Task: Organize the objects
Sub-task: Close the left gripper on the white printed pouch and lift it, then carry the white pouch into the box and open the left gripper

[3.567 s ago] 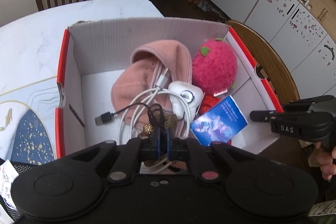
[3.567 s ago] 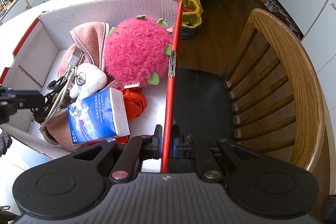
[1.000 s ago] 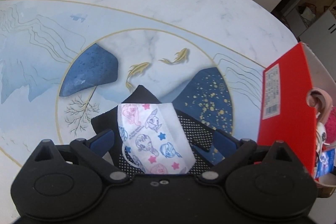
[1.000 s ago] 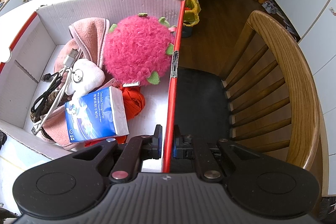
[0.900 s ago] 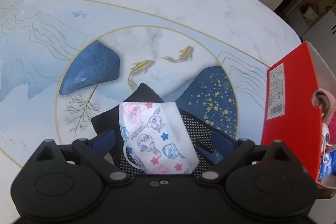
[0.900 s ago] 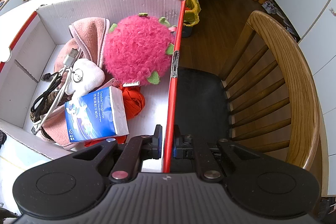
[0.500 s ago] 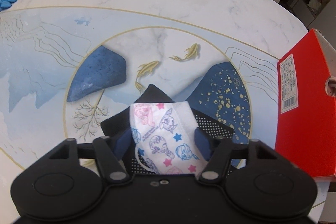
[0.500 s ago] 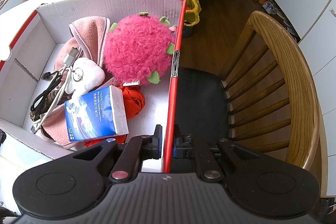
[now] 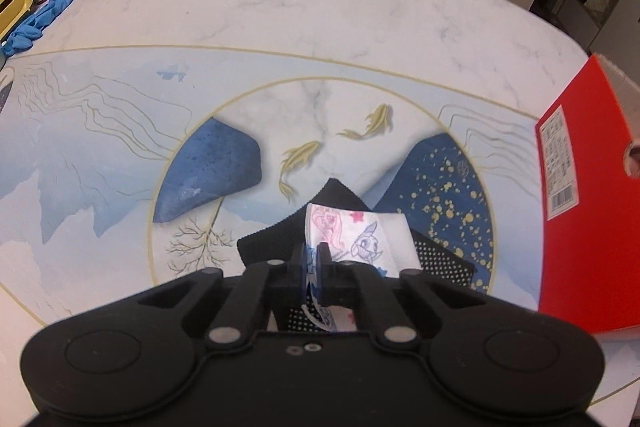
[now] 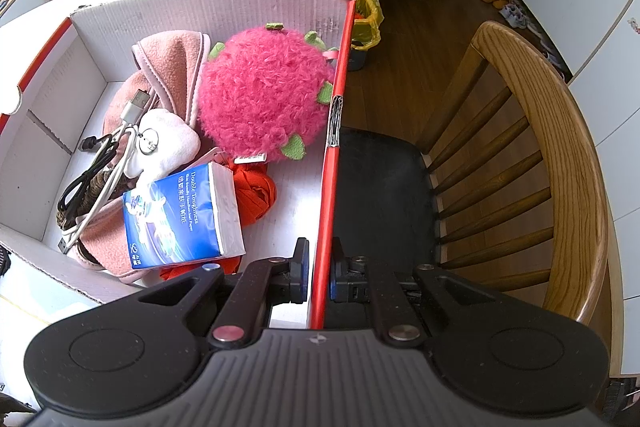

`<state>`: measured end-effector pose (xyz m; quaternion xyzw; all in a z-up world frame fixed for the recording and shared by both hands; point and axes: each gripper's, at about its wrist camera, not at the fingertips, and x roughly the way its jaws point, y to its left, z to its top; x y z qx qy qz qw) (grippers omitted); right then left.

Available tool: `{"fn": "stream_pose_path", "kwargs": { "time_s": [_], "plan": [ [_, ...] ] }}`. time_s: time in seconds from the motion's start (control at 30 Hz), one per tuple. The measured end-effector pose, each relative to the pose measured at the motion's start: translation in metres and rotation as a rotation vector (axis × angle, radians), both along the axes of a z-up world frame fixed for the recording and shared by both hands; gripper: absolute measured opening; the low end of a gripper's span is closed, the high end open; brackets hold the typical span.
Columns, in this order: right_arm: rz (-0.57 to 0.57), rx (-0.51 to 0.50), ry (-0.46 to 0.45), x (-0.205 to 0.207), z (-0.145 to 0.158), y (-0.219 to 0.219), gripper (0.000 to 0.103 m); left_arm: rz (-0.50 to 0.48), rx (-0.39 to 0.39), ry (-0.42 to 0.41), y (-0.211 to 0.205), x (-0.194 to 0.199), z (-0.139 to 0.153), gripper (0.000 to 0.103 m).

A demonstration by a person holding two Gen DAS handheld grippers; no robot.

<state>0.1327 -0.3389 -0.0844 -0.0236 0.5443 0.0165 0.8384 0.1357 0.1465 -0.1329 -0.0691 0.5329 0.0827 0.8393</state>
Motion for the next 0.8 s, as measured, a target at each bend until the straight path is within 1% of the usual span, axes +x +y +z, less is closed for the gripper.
{"fn": "stream_pose_path", "kwargs": {
  "time_s": [0.33,0.67,0.8],
  "plan": [
    [0.000,0.001,0.000,0.000,0.000,0.001,0.009,-0.054,-0.096,-0.091,-0.004,-0.013,0.038,0.000],
    [-0.001,0.002,0.000,0.000,0.000,0.001,0.009,-0.147,-0.129,-0.179,-0.027,-0.020,0.087,0.000],
    [-0.002,0.003,0.000,0.000,0.000,0.002,0.009,-0.160,-0.140,-0.224,-0.038,-0.023,0.109,0.000]
  ]
}}
